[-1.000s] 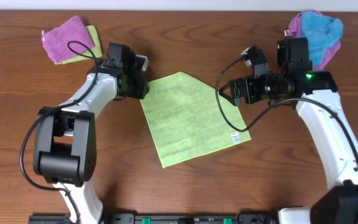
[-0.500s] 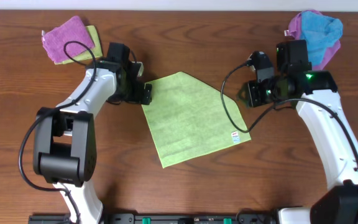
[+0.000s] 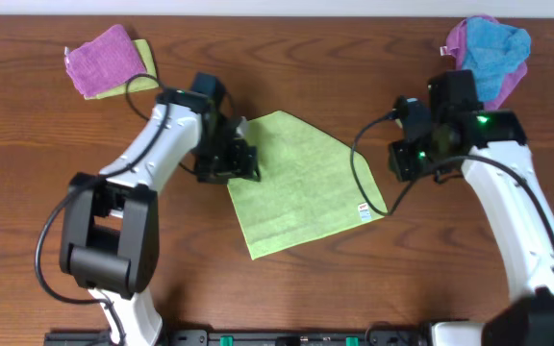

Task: Fold the cloth
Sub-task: 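Pull the cloth down-left with the left gripper to square it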

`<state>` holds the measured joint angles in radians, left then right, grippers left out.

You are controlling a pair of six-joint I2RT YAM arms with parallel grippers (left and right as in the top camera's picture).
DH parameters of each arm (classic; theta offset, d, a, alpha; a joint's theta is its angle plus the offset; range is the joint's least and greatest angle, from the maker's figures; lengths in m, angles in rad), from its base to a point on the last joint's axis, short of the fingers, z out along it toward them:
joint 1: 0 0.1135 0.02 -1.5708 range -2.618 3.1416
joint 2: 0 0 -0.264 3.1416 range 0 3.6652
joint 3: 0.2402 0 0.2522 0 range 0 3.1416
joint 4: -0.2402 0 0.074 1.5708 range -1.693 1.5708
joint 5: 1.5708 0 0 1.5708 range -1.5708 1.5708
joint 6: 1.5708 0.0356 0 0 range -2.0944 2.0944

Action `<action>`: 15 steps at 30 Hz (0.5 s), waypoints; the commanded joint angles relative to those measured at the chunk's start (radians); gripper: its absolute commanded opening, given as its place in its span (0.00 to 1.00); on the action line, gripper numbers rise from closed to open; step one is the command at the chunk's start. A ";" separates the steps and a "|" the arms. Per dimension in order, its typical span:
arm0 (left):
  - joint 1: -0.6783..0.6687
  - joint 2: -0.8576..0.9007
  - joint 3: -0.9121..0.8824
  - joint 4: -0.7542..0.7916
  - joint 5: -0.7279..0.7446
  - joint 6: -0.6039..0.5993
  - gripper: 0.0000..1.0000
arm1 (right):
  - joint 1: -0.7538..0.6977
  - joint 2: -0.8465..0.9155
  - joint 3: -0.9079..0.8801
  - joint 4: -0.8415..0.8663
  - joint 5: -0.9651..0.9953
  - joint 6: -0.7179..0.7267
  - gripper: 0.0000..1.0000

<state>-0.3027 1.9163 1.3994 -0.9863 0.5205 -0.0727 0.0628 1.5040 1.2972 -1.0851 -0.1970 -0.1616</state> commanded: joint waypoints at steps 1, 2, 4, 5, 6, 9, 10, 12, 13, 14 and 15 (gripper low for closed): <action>-0.053 -0.105 0.003 -0.017 -0.015 0.013 0.71 | -0.063 -0.136 0.014 -0.003 -0.006 -0.012 0.27; -0.066 -0.139 -0.015 -0.015 -0.034 0.013 0.71 | -0.082 -0.171 0.007 -0.002 -0.019 -0.014 0.27; -0.080 -0.219 -0.073 -0.006 -0.069 0.012 0.71 | -0.117 -0.248 -0.031 0.015 -0.051 -0.016 0.30; -0.081 -0.259 -0.112 0.002 -0.077 0.000 0.71 | -0.127 -0.280 -0.056 0.029 -0.068 -0.016 0.34; -0.080 -0.308 -0.167 0.017 -0.078 -0.014 0.71 | -0.138 -0.324 -0.097 0.051 -0.081 -0.016 0.43; -0.079 -0.416 -0.319 0.072 -0.078 -0.072 0.75 | -0.150 -0.413 -0.196 0.104 -0.093 0.005 0.56; -0.085 -0.444 -0.370 0.096 -0.074 -0.097 0.76 | -0.149 -0.435 -0.229 0.109 -0.098 0.020 0.59; -0.103 -0.488 -0.462 0.152 -0.060 -0.158 0.76 | -0.150 -0.452 -0.282 0.109 -0.107 0.056 0.59; -0.115 -0.500 -0.503 0.188 -0.030 -0.174 0.75 | -0.150 -0.450 -0.304 0.114 -0.108 0.083 0.61; -0.126 -0.505 -0.532 0.219 -0.004 -0.186 0.75 | -0.150 -0.446 -0.322 0.126 -0.115 0.107 0.64; -0.136 -0.505 -0.556 0.247 0.008 -0.200 0.76 | -0.150 -0.443 -0.337 0.137 -0.137 0.123 0.67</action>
<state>-0.4160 1.4277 0.8890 -0.7666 0.4812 -0.2050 -0.0746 1.0588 0.9871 -0.9600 -0.2897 -0.1089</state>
